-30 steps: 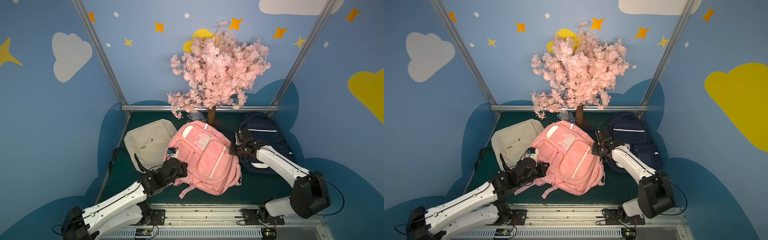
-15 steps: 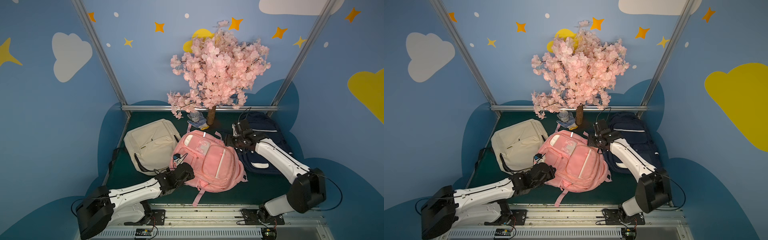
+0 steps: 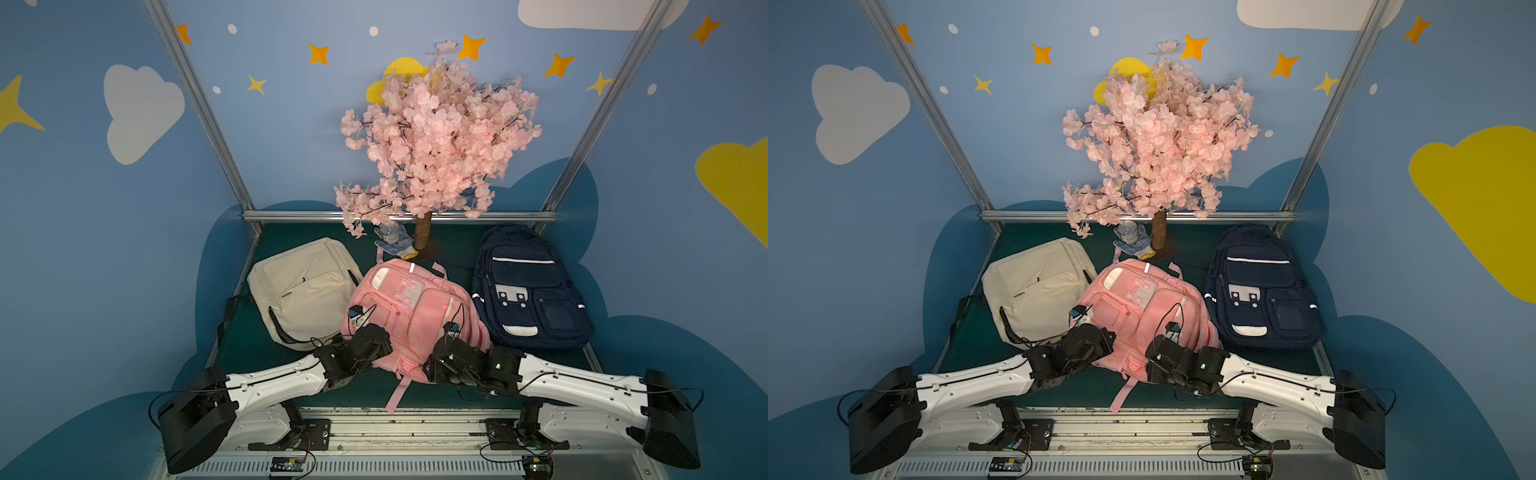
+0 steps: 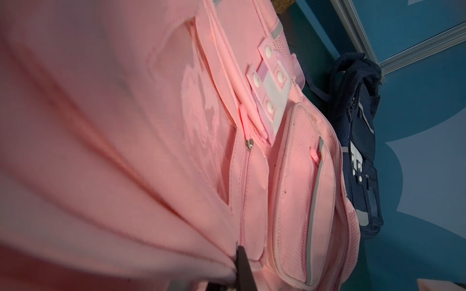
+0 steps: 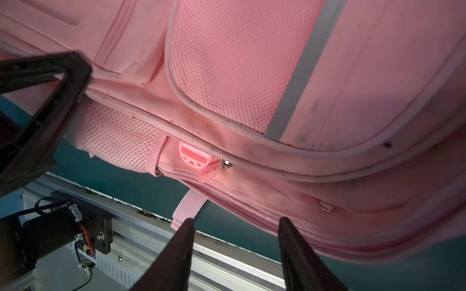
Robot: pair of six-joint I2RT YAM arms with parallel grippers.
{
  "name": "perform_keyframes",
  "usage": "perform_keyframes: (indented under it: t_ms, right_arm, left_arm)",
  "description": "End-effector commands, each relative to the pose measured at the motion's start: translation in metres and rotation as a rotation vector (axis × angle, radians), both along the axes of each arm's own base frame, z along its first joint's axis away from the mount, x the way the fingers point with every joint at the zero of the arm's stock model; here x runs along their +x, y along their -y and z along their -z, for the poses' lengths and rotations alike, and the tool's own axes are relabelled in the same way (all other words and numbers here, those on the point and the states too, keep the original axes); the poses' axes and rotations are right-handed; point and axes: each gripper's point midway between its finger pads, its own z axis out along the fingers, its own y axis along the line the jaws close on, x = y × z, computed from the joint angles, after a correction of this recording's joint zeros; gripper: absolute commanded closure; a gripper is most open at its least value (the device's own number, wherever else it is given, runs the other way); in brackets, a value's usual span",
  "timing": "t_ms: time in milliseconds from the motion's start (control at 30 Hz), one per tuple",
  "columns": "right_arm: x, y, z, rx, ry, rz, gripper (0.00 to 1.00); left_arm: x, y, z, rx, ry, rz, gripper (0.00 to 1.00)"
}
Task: Zip up the backpack
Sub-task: Zip the zipper on the backpack.
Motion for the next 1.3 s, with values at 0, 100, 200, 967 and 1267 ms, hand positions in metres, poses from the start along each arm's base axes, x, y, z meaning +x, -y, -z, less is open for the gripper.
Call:
perform_keyframes:
  t_ms: [0, 100, 200, 967, 1267]
  right_arm:
    - [0.014, -0.021, 0.002, 0.136, 0.007, 0.144, 0.48]
    - [0.019, -0.025, 0.014, 0.174, -0.006, 0.198, 0.52]
    - [0.021, -0.028, 0.019, 0.182, -0.013, 0.223, 0.56]
    - [0.009, -0.007, 0.036, -0.083, -0.031, 0.187, 1.0]
    - [0.002, 0.042, 0.015, -0.184, 0.047, 0.185, 1.0]
  left_arm:
    - [0.0, 0.017, -0.018, -0.078, 0.047, 0.062, 0.97]
    - [-0.002, 0.018, -0.016, -0.088, 0.043, 0.069, 0.97]
    - [-0.004, 0.017, -0.014, -0.09, 0.039, 0.069, 0.97]
    - [0.001, 0.002, -0.035, -0.043, 0.117, 0.053, 0.97]
    - [0.032, -0.031, -0.077, 0.062, 0.221, 0.04, 0.97]
